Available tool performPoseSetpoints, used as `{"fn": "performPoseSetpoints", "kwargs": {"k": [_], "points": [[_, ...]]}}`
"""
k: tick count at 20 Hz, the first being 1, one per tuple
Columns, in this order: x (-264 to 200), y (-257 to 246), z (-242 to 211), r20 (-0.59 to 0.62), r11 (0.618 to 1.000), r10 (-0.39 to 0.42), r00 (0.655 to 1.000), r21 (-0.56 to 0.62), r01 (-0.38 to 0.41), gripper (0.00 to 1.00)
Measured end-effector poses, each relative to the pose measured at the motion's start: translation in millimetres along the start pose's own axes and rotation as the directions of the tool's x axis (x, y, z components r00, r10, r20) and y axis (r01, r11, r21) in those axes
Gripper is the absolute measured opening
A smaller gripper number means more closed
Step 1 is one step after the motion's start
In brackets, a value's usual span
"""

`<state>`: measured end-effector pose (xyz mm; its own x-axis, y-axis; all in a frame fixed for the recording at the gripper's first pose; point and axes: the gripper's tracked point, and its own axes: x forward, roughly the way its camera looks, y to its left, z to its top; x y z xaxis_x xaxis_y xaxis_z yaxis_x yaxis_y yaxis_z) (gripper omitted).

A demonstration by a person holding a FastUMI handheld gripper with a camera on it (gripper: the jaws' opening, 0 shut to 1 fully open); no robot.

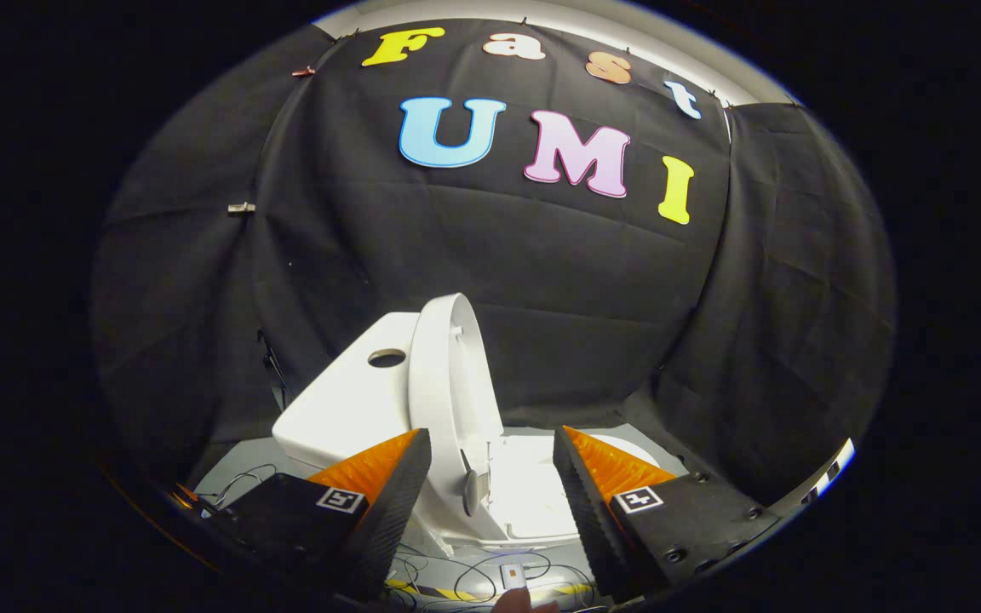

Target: Open the toilet lid.

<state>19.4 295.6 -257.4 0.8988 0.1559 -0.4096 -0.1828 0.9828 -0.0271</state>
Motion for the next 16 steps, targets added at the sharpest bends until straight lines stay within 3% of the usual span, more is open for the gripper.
{"fn": "performPoseSetpoints", "kwargs": {"k": [16], "points": [[-96.5,-110.4,149.6,0.252,0.998,-0.01,0.968,0.057,-0.005,0.9]]}}
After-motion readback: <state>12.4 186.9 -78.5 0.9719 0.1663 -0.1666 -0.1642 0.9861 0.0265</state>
